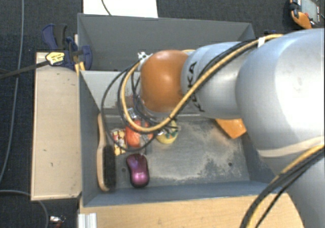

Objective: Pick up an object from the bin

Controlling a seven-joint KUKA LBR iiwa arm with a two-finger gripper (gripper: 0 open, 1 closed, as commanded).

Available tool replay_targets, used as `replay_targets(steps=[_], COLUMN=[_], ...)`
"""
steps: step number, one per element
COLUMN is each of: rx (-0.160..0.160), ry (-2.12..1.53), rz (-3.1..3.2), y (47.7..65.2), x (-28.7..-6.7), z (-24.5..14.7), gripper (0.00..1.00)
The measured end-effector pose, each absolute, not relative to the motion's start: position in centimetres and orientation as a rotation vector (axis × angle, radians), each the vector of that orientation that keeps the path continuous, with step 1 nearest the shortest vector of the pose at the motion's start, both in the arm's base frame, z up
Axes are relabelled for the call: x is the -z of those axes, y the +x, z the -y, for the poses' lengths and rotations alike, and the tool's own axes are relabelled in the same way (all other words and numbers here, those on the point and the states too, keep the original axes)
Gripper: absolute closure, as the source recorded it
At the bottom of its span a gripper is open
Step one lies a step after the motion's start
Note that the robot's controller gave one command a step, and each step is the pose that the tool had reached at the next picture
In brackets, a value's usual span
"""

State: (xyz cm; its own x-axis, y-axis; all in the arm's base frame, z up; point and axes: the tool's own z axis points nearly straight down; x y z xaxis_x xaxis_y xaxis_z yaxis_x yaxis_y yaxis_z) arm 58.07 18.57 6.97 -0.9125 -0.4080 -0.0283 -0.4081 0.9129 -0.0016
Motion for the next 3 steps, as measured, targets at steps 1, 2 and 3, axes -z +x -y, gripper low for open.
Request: replay_targets(steps=[1,2,3], rx=[-0.001,-0.001,-0.003], ry=[-0.848,-0.844,-0.828], rz=[-3.011,-3.012,-3.004], y=[54.7,54.7,55.8], x=[-7.1,-7.1,-17.3], z=[-18.3,-18.3,-19.3], gripper=[1.0,1.0,1.0])
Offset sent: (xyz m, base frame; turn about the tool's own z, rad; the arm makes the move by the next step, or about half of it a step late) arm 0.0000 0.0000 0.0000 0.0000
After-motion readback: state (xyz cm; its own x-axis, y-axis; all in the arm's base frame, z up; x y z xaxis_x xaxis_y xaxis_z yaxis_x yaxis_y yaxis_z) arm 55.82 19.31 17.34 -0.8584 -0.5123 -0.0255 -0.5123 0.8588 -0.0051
